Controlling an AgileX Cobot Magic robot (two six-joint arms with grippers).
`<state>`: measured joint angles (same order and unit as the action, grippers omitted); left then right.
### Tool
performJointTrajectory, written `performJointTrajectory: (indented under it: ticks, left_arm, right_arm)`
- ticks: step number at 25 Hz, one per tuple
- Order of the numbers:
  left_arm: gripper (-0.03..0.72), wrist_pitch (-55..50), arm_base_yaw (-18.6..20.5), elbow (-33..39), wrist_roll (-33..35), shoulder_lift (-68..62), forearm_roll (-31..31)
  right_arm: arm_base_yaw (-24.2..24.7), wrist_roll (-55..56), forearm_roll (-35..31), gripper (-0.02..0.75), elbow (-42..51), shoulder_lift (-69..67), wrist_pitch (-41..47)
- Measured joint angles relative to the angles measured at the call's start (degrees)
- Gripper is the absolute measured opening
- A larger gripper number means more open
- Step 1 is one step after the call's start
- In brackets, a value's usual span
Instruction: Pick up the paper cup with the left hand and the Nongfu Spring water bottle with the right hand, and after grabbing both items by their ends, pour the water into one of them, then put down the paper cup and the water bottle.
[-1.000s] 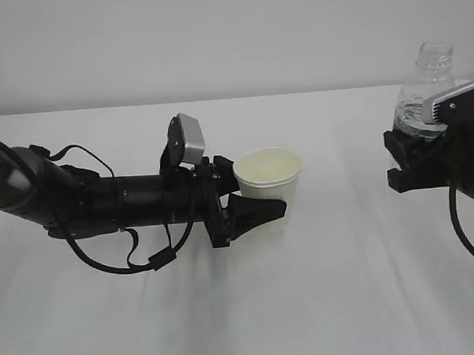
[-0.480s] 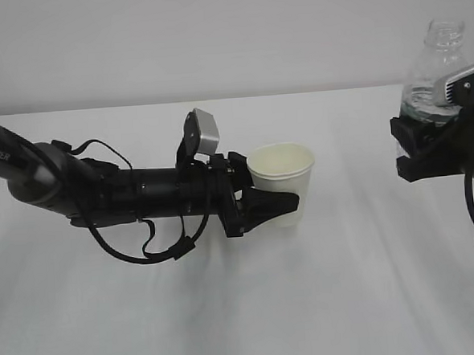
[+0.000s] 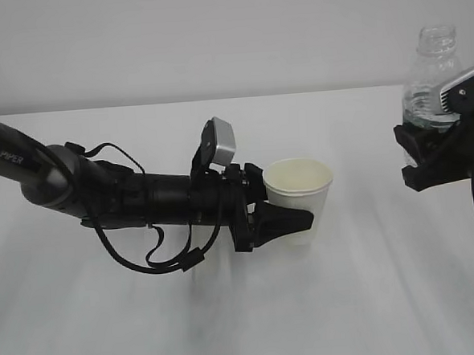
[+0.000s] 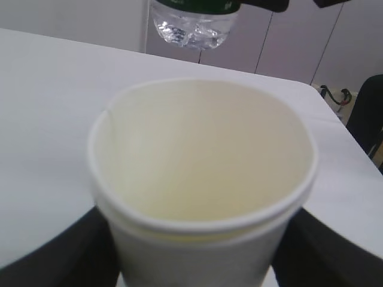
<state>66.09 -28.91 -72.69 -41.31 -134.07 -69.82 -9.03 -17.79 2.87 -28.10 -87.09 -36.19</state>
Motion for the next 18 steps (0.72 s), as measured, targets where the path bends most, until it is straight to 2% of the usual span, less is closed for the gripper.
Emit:
performJointTrajectory:
  ticks: [18]
  left_arm:
    - [0.495,0.0,-2.5,-1.1,-0.8,0.0,-2.1]
  right_arm:
    - [0.0,-15.6,-1.0,0.428,0.0,0.1,0.3]
